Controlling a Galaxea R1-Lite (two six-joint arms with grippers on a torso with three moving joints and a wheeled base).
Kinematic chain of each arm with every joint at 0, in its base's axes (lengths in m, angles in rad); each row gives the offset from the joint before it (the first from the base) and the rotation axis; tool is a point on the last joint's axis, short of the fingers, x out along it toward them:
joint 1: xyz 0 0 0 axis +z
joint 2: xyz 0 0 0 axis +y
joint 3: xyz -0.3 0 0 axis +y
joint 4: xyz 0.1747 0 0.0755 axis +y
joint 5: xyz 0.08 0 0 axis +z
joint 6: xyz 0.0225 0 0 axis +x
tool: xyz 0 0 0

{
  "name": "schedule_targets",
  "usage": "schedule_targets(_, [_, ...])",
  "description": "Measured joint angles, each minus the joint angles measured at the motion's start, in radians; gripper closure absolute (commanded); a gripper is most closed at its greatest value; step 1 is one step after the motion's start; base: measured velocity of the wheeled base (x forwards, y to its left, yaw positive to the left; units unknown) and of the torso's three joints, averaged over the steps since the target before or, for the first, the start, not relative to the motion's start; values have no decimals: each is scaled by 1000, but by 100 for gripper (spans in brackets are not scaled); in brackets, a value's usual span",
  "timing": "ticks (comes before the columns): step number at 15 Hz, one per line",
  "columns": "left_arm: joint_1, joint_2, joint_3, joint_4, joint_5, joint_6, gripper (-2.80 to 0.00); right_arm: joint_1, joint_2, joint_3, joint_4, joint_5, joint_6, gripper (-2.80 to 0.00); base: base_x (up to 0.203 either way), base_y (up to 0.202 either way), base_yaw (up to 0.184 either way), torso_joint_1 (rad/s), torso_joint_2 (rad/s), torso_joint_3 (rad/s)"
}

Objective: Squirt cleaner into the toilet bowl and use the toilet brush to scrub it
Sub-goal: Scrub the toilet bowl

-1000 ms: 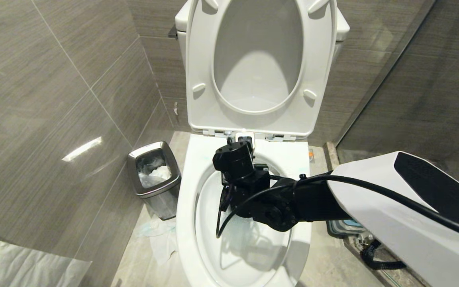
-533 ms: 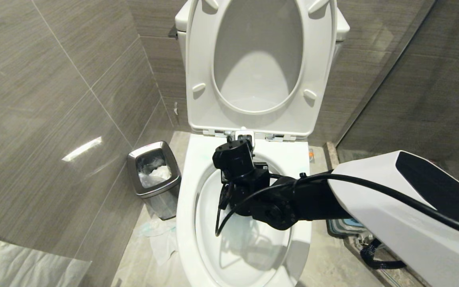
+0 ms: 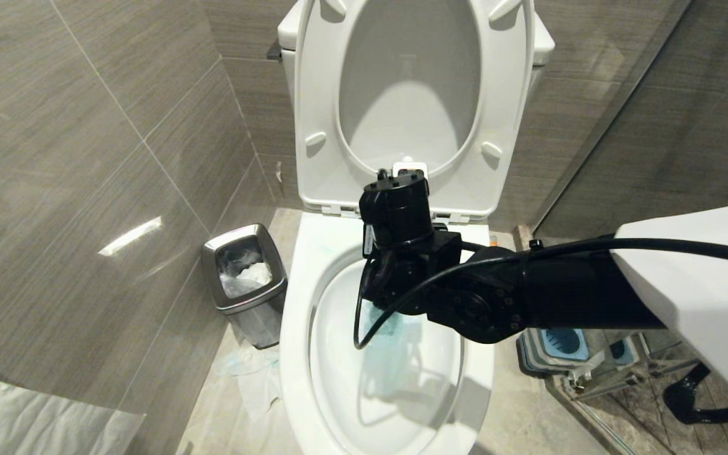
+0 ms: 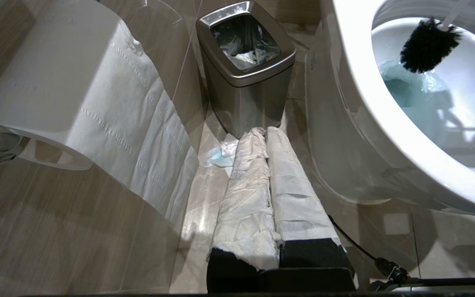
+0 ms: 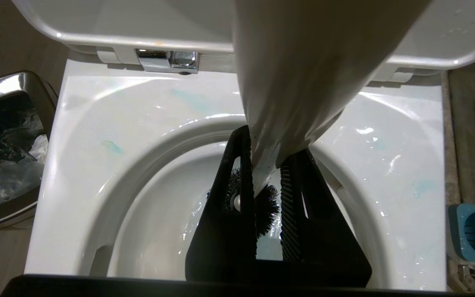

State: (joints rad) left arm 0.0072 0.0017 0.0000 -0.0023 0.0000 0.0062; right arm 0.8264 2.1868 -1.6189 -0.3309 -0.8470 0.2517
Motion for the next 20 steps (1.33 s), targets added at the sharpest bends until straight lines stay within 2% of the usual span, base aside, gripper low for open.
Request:
schedule_targets(6, [0, 0, 0, 0, 0, 0, 0, -1, -74, 49, 7, 0, -4, 0, 0, 0, 0, 0, 0, 0])
schedule_targets(12, [0, 0, 0, 0, 0, 0, 0, -7, -53, 52, 4, 5, -4, 0, 0, 0, 0, 0, 0, 0])
schedule_targets(16, [0, 0, 0, 0, 0, 0, 0, -33, 1, 18, 1, 3, -4, 0, 0, 0, 0, 0, 0, 0])
schedule_targets(20, [0, 0, 0, 0, 0, 0, 0, -58, 55, -75, 10, 1, -12, 0, 0, 0, 0, 0, 0, 0])
